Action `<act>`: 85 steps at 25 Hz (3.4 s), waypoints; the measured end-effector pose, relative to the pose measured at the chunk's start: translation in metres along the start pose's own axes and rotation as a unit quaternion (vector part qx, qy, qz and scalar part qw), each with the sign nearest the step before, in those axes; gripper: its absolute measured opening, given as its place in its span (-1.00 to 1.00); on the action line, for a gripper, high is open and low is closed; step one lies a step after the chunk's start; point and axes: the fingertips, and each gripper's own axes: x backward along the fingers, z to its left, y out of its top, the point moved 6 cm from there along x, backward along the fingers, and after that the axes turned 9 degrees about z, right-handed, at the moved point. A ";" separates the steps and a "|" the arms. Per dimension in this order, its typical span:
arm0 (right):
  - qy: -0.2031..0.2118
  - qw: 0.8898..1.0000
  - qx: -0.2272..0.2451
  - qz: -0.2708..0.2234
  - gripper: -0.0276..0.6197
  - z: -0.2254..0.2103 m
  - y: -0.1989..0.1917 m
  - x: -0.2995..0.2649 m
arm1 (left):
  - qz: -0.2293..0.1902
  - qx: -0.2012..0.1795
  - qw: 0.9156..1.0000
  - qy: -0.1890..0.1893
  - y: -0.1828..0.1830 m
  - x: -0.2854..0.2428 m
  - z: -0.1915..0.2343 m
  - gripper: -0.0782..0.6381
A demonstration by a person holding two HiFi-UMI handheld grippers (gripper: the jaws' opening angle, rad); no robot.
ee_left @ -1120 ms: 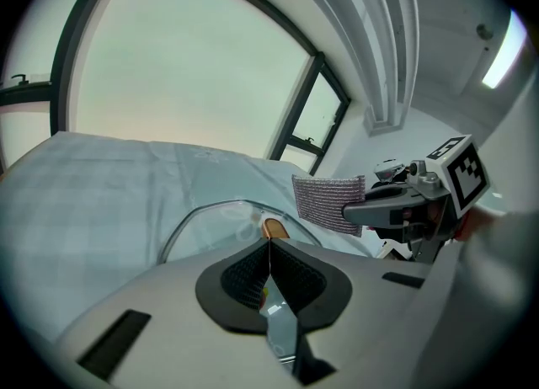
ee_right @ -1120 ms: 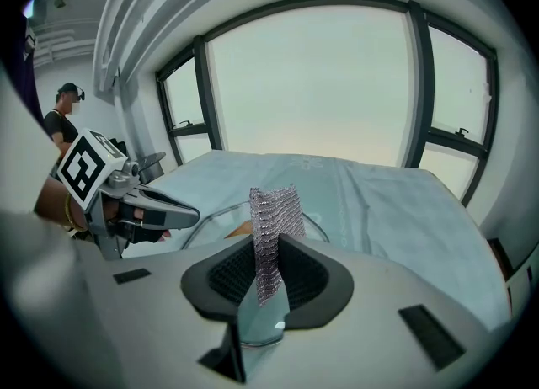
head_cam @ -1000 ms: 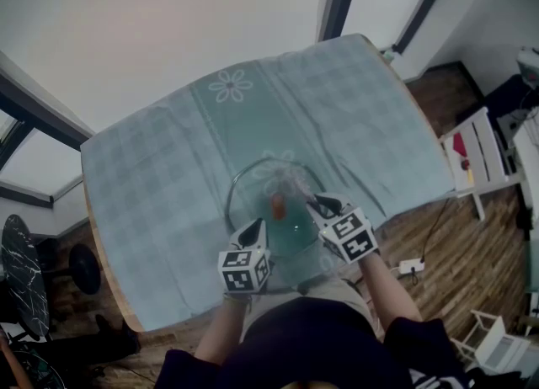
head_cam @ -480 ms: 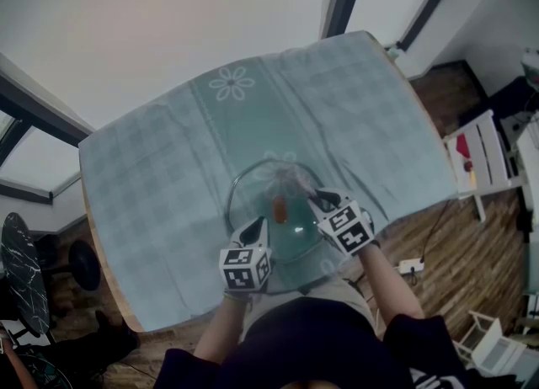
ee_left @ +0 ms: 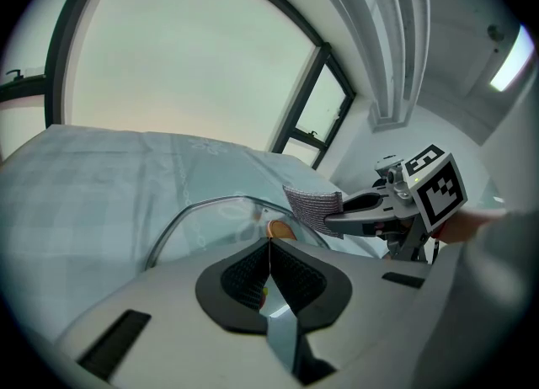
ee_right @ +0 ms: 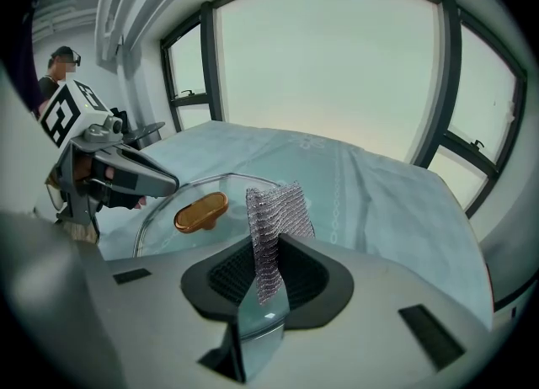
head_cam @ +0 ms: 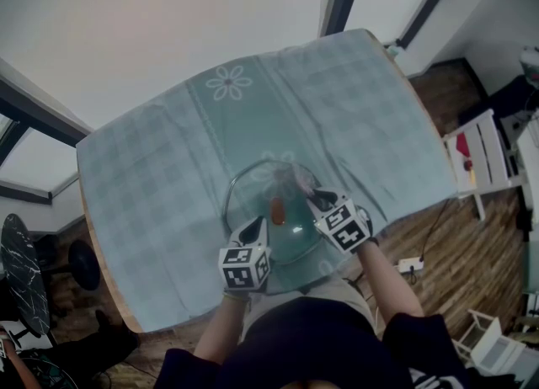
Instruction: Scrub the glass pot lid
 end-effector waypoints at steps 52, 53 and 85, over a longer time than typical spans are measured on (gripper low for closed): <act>0.067 0.996 -0.005 0.066 -0.65 0.079 -0.054 -0.003 | -0.018 0.008 1.000 -0.004 -0.027 0.037 -0.005 -0.77; 0.067 0.996 -0.005 0.066 -0.65 0.081 -0.055 -0.003 | -0.019 0.008 1.000 -0.004 -0.028 0.038 -0.005 -0.77; 0.094 0.993 0.014 0.064 -0.65 0.147 -0.078 0.008 | -0.031 0.011 0.999 0.000 -0.068 0.078 -0.008 -0.77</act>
